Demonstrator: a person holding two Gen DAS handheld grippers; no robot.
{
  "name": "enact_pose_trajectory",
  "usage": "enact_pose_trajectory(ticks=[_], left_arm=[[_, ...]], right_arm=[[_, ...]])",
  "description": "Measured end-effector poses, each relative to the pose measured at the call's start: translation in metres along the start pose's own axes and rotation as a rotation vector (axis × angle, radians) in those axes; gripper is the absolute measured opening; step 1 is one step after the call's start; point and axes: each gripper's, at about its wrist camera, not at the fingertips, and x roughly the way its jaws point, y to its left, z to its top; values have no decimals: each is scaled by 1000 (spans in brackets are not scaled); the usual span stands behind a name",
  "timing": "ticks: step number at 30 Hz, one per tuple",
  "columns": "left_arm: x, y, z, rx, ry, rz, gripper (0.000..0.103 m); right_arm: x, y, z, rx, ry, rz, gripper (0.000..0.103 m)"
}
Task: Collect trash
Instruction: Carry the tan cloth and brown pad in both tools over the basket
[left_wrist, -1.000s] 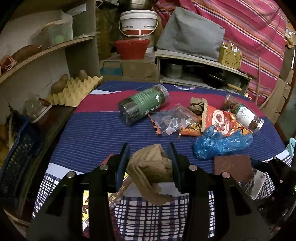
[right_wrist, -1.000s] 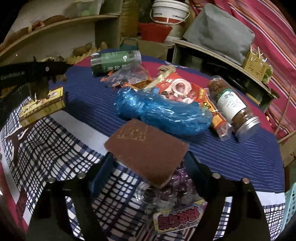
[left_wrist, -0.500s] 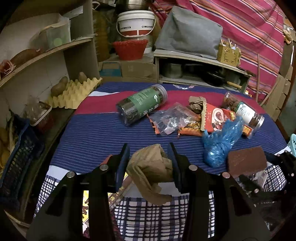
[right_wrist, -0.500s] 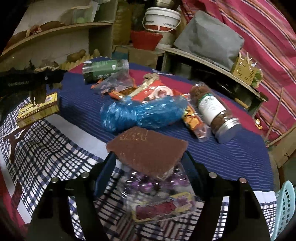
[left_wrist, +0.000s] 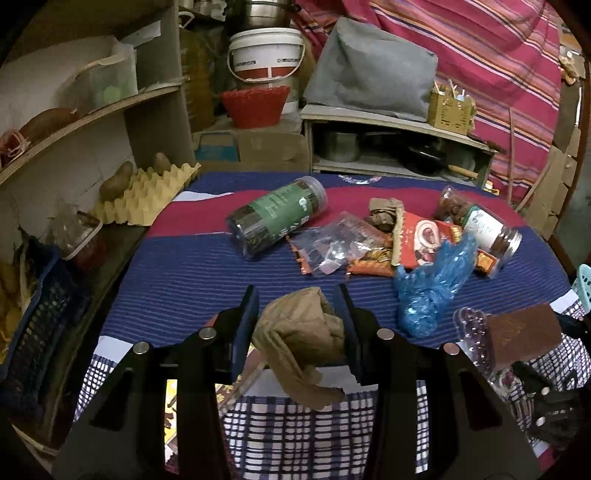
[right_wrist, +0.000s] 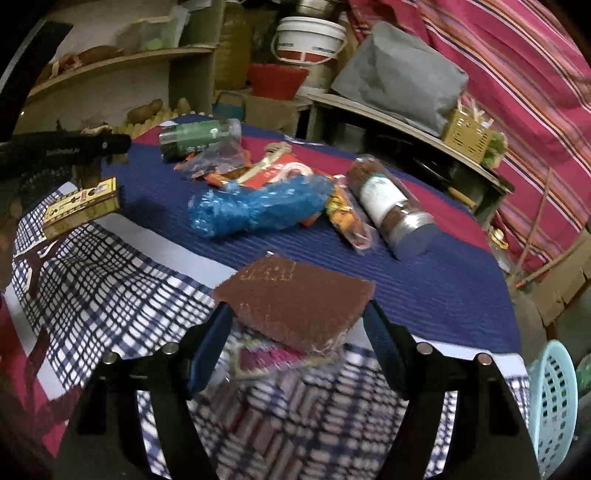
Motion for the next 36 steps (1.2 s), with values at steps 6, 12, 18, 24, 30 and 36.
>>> enact_pose_trajectory(ticks=[6, 12, 18, 24, 30, 36], left_arm=[[-13, -25, -2, 60, -36, -19, 41], [-35, -50, 1, 78, -86, -82, 41], [-51, -97, 4, 121, -125, -154, 41], [-51, -165, 8, 183, -131, -234, 41], [-50, -250, 6, 240, -143, -348, 41], [-47, -334, -2, 309, -137, -444, 41]], right_arm=[[-30, -38, -5, 75, -33, -62, 73], [-63, -85, -17, 174, -82, -123, 73], [-91, -134, -39, 251, -123, -205, 73], [-107, -189, -75, 344, -121, -282, 73], [-116, -244, -113, 439, -93, -377, 73], [-122, -280, -140, 507, -75, -450, 73]])
